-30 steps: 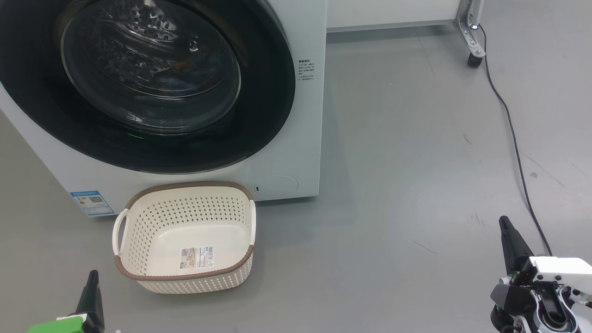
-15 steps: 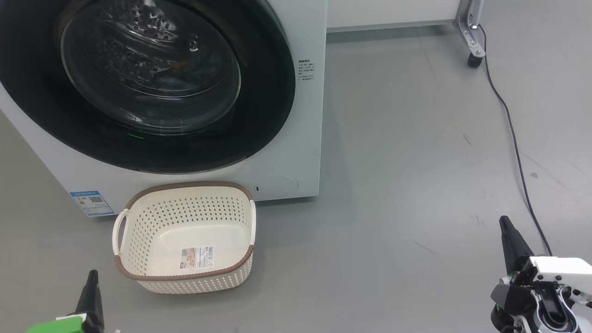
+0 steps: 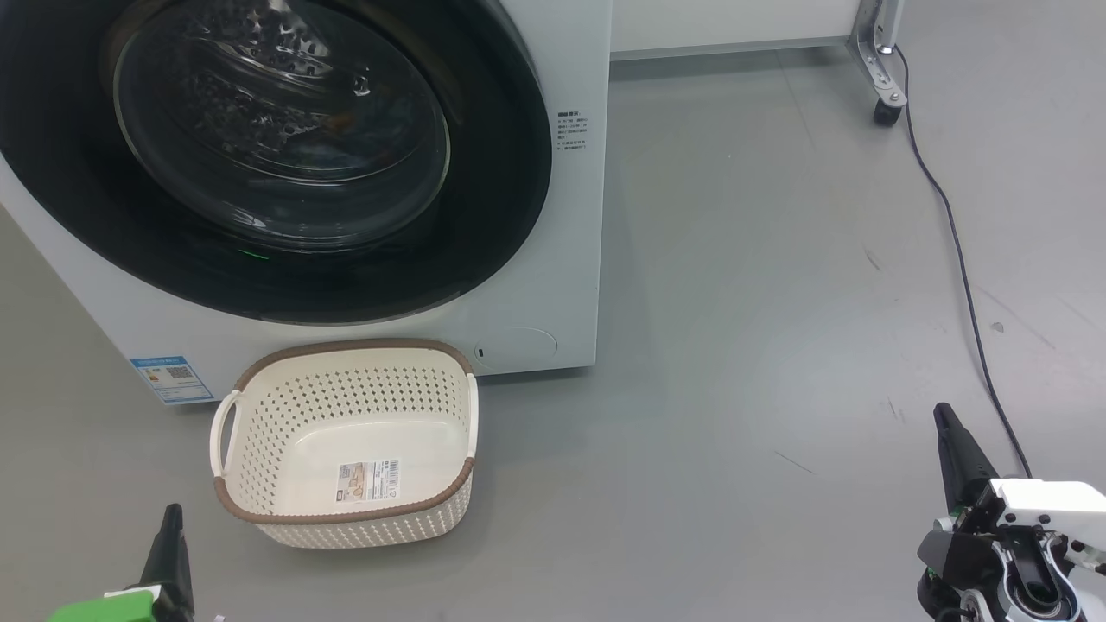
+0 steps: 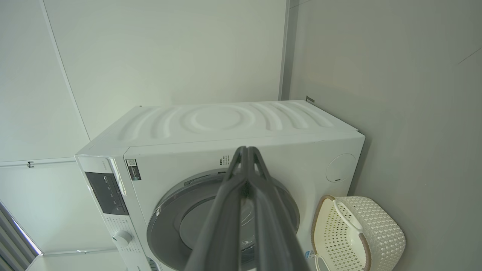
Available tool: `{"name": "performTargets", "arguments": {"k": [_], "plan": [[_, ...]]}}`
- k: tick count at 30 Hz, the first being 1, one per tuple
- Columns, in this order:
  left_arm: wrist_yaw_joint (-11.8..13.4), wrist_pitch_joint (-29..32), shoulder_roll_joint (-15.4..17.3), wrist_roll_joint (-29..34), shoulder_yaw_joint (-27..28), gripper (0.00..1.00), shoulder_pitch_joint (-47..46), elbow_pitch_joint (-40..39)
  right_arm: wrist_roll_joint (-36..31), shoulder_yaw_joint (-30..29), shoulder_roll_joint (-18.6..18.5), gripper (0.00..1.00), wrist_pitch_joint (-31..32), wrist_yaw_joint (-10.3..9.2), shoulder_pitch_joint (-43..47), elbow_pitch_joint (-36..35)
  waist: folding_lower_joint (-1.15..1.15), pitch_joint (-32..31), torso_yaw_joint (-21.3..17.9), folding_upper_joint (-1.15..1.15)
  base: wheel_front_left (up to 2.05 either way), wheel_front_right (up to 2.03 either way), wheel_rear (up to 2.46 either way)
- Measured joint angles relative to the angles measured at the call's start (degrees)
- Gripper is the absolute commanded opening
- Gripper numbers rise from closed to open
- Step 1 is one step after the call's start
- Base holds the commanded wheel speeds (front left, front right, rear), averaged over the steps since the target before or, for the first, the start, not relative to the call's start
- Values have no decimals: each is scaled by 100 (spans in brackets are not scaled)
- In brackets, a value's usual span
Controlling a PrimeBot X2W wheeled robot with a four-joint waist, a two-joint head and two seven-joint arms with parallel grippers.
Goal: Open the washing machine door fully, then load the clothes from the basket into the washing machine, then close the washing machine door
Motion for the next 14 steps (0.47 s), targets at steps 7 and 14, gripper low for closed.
{"name": "performTargets", "arguments": {"k": [7, 14], "plan": [[0, 0, -2, 0, 8, 0, -1, -2, 0, -5, 2, 0, 1, 0, 0, -1, 0, 0, 0, 0, 0, 0, 0], [0, 0, -4, 0, 14, 0, -1, -5, 0, -9, 5, 0, 26, 0, 0, -3, 0, 1, 0, 0, 0, 0, 0]]}}
